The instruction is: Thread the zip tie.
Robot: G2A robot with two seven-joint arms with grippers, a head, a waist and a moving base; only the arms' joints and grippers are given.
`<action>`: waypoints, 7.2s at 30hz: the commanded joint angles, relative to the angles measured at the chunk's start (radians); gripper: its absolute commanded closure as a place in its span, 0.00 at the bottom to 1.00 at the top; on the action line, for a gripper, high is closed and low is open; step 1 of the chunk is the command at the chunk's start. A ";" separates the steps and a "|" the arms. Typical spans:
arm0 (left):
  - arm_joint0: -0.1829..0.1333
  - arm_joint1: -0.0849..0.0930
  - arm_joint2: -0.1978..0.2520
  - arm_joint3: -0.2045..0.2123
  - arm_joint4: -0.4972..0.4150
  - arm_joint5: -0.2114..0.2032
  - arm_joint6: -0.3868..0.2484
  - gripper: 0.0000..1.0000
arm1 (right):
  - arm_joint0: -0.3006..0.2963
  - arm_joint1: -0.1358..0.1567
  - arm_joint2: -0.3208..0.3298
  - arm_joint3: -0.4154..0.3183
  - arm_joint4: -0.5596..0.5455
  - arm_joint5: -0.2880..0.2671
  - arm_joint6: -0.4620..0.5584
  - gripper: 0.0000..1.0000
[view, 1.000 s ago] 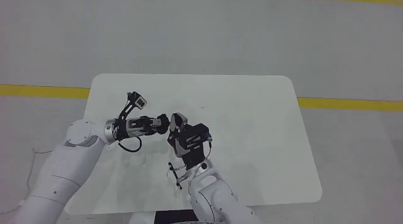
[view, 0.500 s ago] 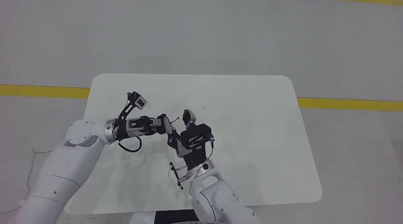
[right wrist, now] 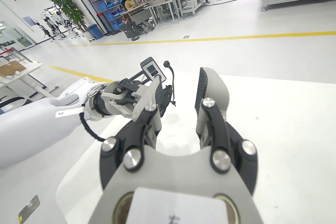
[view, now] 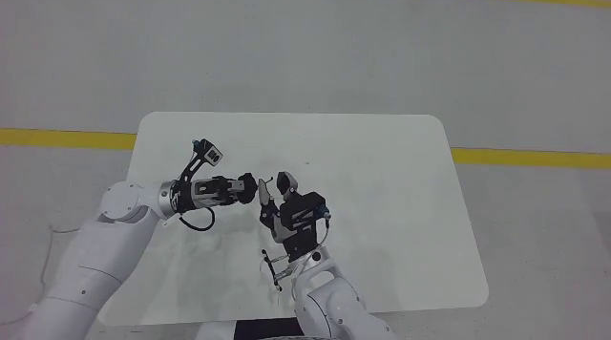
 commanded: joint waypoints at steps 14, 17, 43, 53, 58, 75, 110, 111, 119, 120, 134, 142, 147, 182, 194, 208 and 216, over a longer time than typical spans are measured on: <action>0.000 0.000 0.000 0.000 0.000 0.000 0.000 1.00 | 0.007 -0.003 -0.003 -0.007 -0.008 -0.008 -0.008 0.96; 0.000 0.000 0.000 0.000 0.000 0.000 0.000 1.00 | 0.007 -0.003 -0.003 -0.006 -0.010 -0.008 -0.008 1.00; 0.000 0.000 0.000 0.000 0.000 0.000 0.000 1.00 | 0.039 -0.007 -0.033 0.028 -0.004 -0.003 0.011 1.00; 0.000 0.000 0.000 0.000 0.000 0.000 0.000 1.00 | 0.048 -0.007 -0.043 0.042 0.004 0.011 0.023 1.00; 0.000 0.000 0.000 0.000 0.000 0.000 0.000 1.00 | 0.051 -0.007 -0.046 0.048 0.004 0.019 0.030 1.00; 0.000 0.000 0.000 0.000 0.000 0.000 0.000 1.00 | 0.050 -0.010 -0.044 0.057 0.000 0.035 0.046 0.00; 0.042 0.006 -0.017 -0.056 -0.152 0.000 -0.076 1.00 | -0.101 0.026 0.138 -0.071 0.428 -0.232 0.057 0.00; 0.048 0.008 -0.014 -0.064 -0.177 0.000 -0.076 1.00 | -0.102 0.028 0.149 -0.068 0.462 -0.253 0.063 0.00; 0.078 0.045 0.037 -0.100 -0.350 0.000 -0.076 1.00 | -0.112 0.043 0.237 -0.040 0.842 -0.437 0.202 0.00; 0.079 0.050 0.052 -0.103 -0.375 0.000 -0.076 1.00 | -0.111 0.045 0.245 -0.032 0.916 -0.456 0.239 0.00; 0.048 0.068 0.088 -0.064 -0.398 0.017 -0.066 1.00 | -0.089 0.048 0.267 0.008 1.083 -0.481 0.296 0.00; 0.043 0.063 0.108 -0.002 -0.514 0.021 -0.076 1.00 | -0.052 0.054 0.292 0.053 1.485 -0.486 0.467 0.00; 0.035 0.063 0.143 0.001 -0.580 0.004 -0.076 1.00 | -0.023 0.057 0.298 0.089 1.643 -0.443 0.554 0.00; 0.013 0.063 0.178 0.006 -0.609 0.000 -0.076 1.00 | 0.196 0.021 0.139 0.311 2.005 -0.449 0.544 0.80; 0.013 0.063 0.178 0.006 -0.609 0.000 -0.076 1.00 | 0.208 0.018 0.129 0.317 2.019 -0.479 0.542 0.93; 0.013 0.063 0.178 0.006 -0.609 0.000 -0.076 1.00 | 0.196 0.022 0.138 0.305 1.992 -0.484 0.526 1.00; 0.013 0.063 0.178 0.006 -0.609 0.000 -0.076 1.00 | 0.192 0.024 0.139 0.305 1.980 -0.490 0.514 1.00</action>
